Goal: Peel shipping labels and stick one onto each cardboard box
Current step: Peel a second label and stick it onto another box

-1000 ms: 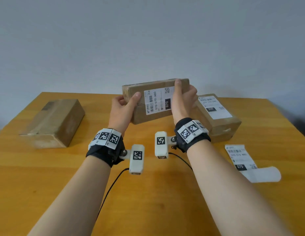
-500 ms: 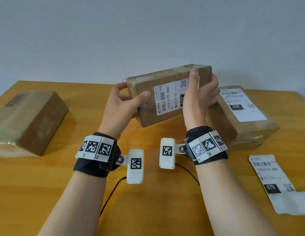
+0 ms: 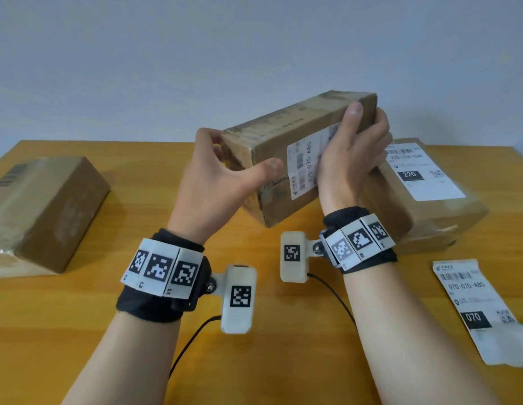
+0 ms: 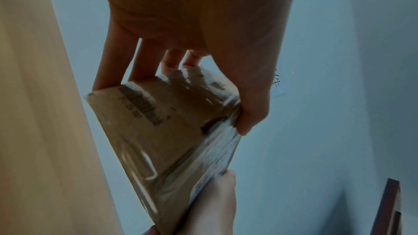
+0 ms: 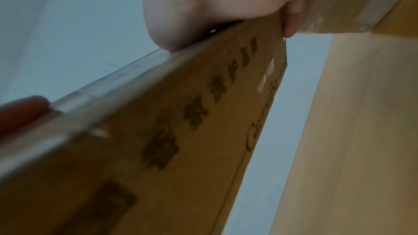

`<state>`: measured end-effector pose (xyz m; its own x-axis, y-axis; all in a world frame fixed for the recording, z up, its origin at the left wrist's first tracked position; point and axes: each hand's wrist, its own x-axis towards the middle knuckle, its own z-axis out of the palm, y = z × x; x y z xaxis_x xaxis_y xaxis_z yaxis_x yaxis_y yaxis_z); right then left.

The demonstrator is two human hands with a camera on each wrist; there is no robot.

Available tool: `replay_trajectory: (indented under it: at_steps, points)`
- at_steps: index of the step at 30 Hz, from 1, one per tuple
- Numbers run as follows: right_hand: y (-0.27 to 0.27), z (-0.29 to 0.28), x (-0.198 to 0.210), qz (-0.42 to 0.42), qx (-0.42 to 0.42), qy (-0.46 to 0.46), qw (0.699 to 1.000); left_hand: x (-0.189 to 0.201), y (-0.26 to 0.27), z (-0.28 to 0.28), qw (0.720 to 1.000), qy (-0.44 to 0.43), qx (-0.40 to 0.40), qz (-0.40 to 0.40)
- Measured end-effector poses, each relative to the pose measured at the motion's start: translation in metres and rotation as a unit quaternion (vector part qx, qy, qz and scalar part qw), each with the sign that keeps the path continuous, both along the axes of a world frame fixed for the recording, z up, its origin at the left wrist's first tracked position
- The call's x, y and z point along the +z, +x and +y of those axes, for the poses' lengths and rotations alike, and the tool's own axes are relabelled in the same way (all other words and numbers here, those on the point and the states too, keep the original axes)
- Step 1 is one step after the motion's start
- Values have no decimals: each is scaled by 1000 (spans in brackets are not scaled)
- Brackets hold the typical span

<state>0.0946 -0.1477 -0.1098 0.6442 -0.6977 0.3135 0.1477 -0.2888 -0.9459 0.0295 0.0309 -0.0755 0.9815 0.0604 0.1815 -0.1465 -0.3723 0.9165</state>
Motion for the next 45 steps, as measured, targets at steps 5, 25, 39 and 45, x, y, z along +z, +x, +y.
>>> replay_trajectory:
  at_steps: [5, 25, 39, 45]
  points:
    - [-2, -6, -1, -12, -15, -18, 1000, 3, -2, 1, 1000, 2, -7, -4]
    - [7, -16, -5, -51, -37, -46, 997, 9, 3, 33, 995, -60, -58, 49]
    - [0, 6, 8, -34, 78, 154, 984, -4, 14, 55, 998, -42, -25, 33]
    - [-11, 17, 20, 16, 142, 352, 925, -6, 14, 50, 999, -44, -1, -2]
